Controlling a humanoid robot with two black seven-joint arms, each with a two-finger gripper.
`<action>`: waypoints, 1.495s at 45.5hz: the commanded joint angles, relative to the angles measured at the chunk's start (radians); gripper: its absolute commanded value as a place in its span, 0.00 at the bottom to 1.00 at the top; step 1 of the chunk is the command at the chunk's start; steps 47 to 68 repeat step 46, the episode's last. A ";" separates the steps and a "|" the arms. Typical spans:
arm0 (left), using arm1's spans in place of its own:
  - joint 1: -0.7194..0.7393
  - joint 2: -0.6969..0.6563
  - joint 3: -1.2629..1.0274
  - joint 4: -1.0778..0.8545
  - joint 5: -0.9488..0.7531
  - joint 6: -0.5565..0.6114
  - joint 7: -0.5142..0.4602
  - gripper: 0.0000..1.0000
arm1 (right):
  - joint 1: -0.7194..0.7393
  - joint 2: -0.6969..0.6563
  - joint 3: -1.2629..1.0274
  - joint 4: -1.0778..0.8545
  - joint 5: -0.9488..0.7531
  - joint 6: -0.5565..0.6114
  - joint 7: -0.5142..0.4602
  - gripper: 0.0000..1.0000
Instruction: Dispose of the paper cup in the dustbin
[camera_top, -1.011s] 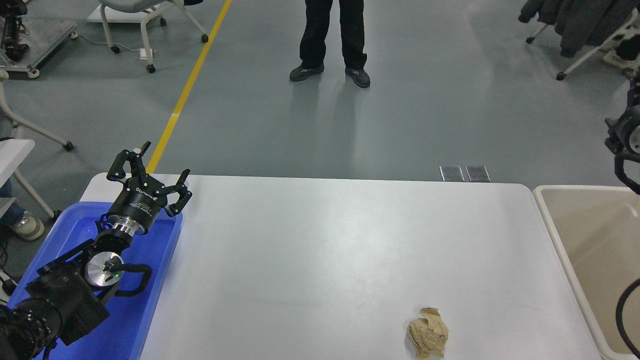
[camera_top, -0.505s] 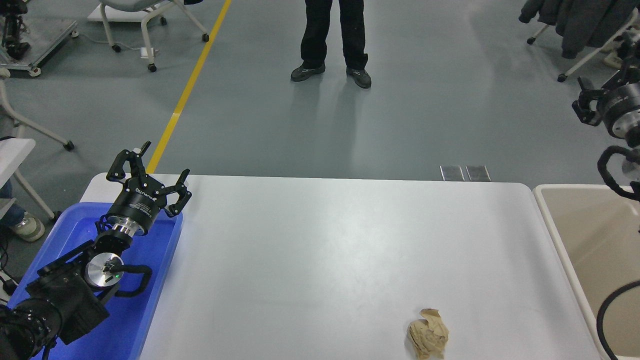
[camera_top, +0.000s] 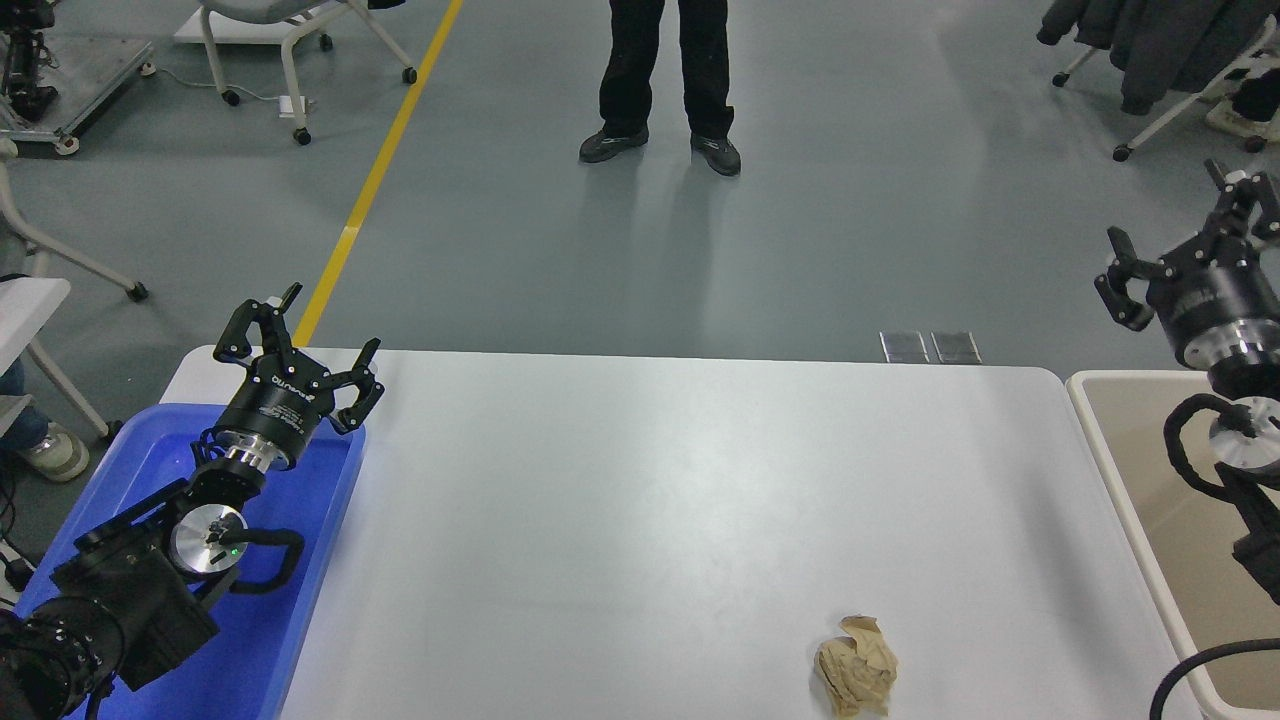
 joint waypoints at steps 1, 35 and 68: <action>0.000 0.000 0.000 0.001 0.000 -0.001 0.000 1.00 | -0.061 0.037 0.010 0.003 -0.001 0.021 0.035 0.99; 0.000 0.000 0.000 -0.001 0.000 0.000 0.000 1.00 | -0.074 0.082 -0.078 -0.040 -0.009 0.031 0.093 0.99; 0.000 0.000 0.000 -0.001 0.000 0.000 0.000 1.00 | -0.067 0.077 -0.076 -0.037 -0.007 0.029 0.092 0.99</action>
